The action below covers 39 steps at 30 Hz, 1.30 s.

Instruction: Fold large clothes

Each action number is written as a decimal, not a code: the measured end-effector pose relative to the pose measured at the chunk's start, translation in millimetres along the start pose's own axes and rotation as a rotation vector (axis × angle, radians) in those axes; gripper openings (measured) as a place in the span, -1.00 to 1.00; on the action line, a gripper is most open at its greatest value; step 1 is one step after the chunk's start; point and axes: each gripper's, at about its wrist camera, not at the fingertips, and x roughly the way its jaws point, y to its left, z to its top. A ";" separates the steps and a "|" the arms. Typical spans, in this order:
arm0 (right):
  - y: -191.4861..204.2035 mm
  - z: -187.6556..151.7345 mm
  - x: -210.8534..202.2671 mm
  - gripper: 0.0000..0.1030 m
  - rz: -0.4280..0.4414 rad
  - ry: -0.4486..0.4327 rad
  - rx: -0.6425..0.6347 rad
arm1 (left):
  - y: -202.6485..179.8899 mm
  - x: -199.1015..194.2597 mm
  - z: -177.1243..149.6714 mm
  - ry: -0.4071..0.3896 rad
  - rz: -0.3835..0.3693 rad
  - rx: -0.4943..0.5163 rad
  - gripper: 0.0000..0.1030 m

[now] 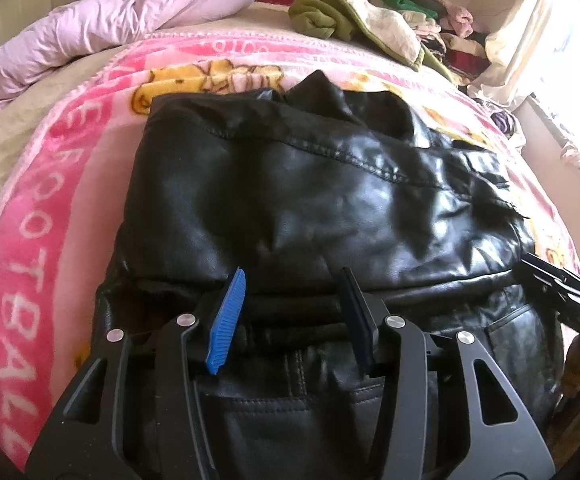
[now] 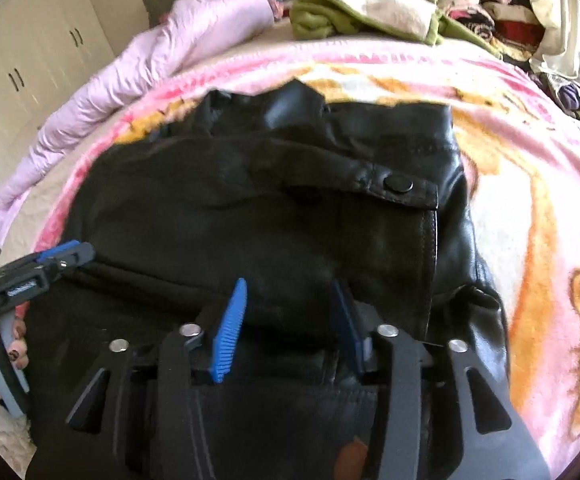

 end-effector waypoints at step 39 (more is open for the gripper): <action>13.7 -33.6 -112.7 0.91 0.001 -0.178 -0.012 | -34.2 -93.5 -24.7 -0.105 0.037 0.038 0.82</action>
